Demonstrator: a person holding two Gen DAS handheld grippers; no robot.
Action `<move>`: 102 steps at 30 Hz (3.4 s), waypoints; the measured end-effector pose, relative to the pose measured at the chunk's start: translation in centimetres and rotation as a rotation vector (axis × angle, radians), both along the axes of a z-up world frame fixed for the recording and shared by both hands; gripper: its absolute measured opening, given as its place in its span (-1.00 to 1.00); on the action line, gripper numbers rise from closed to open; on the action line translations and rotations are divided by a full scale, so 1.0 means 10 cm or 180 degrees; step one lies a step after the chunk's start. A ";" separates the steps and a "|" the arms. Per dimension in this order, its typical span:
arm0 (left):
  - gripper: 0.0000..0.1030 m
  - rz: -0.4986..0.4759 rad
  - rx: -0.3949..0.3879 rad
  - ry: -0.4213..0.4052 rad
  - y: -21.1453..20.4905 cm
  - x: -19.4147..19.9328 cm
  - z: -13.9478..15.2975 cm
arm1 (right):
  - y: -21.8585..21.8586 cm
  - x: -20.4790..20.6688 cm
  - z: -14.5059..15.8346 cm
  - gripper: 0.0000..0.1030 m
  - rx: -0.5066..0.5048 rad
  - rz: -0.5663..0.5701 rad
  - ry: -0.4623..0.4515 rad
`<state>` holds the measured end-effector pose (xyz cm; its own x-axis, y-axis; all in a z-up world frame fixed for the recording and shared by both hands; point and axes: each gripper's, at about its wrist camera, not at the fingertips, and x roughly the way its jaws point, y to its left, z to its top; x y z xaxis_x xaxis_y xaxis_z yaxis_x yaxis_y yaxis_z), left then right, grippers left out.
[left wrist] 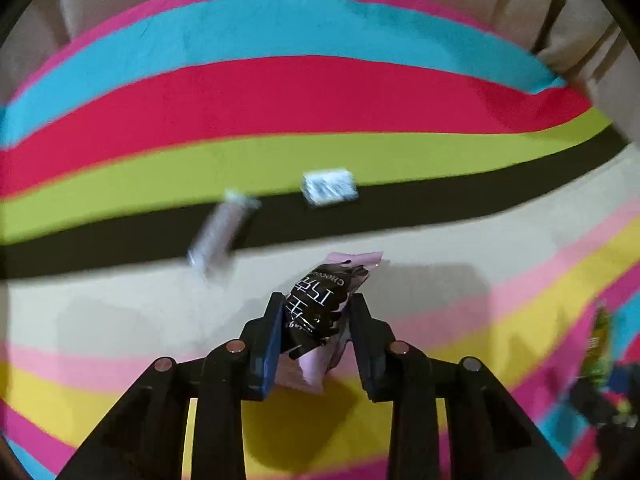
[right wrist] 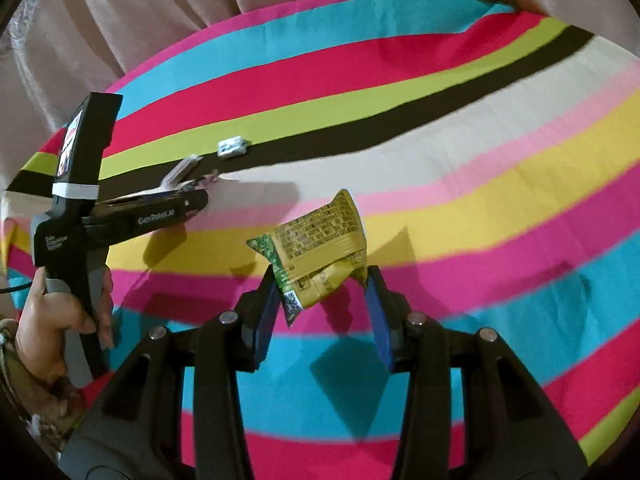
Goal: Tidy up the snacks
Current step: 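Grasp the black chocolate packet with the left tool while the right tool grasps the green snack bag, then carry both packets to the white box and open both tools to drop them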
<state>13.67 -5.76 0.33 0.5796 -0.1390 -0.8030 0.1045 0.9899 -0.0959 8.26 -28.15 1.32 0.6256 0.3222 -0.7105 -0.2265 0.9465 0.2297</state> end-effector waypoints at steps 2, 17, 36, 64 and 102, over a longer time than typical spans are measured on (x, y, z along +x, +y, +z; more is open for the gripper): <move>-0.38 0.0078 -0.0070 -0.0050 0.05 -0.30 0.02 | -0.07 -0.10 -0.03 -0.11 0.0052 0.0003 0.0051; -0.37 0.0199 -0.0266 -0.0126 0.41 -2.42 0.25 | 0.08 -1.40 -0.12 -0.11 0.0025 0.0388 0.0203; -0.35 0.0244 -0.0188 -0.1043 0.40 -3.44 1.17 | 0.26 -2.58 1.07 -0.11 -0.0048 0.0631 -0.0859; -0.31 -0.0168 0.0107 -0.2239 -0.02 -4.50 2.15 | -0.22 -3.83 1.97 -0.10 -0.0099 0.0604 -0.2279; -0.30 -0.2368 0.0517 -0.1875 -2.35 -4.92 1.85 | -2.42 -4.35 1.00 -0.09 -0.0273 -0.0954 -0.1395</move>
<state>-35.54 -29.26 18.82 0.7043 -0.5466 -0.4530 0.6985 0.6474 0.3049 -35.25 -52.34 11.28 0.9250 0.0362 -0.3781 -0.0008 0.9956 0.0935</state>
